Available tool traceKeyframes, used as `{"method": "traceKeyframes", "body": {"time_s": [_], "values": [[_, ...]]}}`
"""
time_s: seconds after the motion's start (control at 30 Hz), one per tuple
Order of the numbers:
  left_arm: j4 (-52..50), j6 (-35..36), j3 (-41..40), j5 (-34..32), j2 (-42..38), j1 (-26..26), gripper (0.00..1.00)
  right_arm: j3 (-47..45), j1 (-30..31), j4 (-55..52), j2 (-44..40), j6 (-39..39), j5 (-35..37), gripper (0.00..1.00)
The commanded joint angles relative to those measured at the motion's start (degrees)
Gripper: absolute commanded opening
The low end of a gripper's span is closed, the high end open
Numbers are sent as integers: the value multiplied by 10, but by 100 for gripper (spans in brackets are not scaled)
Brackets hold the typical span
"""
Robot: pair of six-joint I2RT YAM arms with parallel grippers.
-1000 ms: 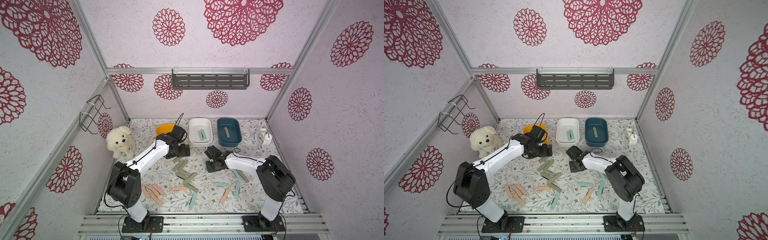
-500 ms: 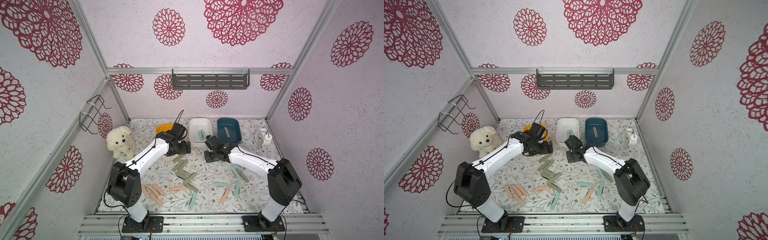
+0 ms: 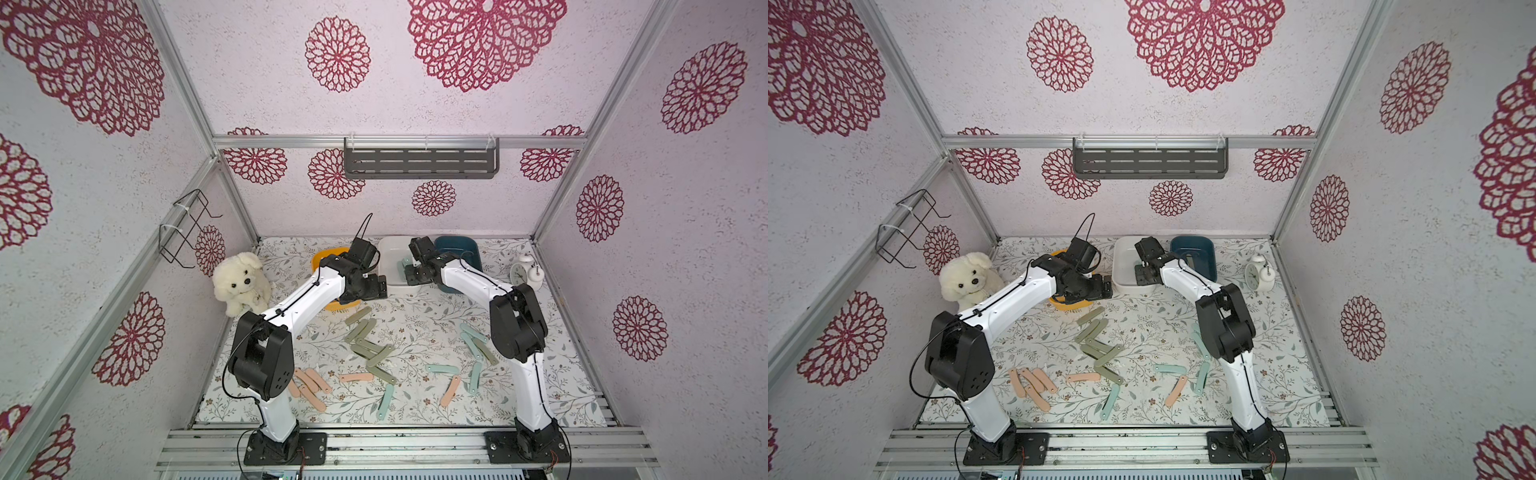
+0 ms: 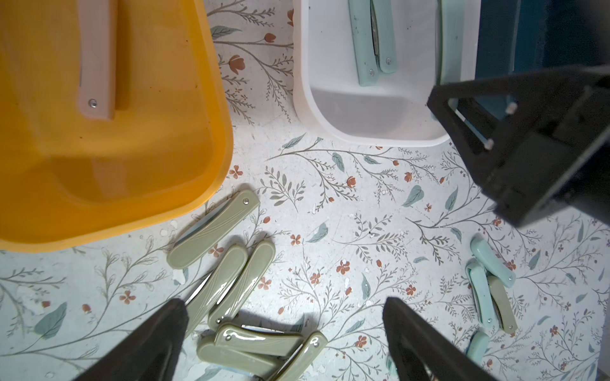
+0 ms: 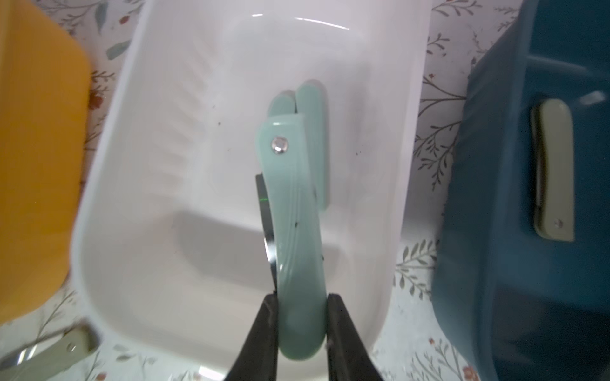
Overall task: Place the fruit knives into the storage box by color
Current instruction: Place the fruit knife in the storage box.
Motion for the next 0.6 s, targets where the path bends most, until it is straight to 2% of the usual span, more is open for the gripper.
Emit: {"method": "traceKeyframes", "body": {"time_s": [0.0, 0.17, 0.3, 0.4, 0.57], "values": [[-10, 5, 14, 7, 9, 3, 97, 64, -8, -16, 25, -15, -8, 23], [-6, 3, 5, 10, 6, 2, 97, 129, -12, -33, 80, -15, -14, 24], [1, -5, -3, 10, 6, 0, 97, 182, -13, -64, 108, -18, -16, 35], [8, -11, -8, 17, 7, -4, 97, 189, -12, -72, 93, -19, -18, 44], [6, -17, -21, 15, -8, -15, 97, 162, -8, -79, 31, -23, -20, 49]]}}
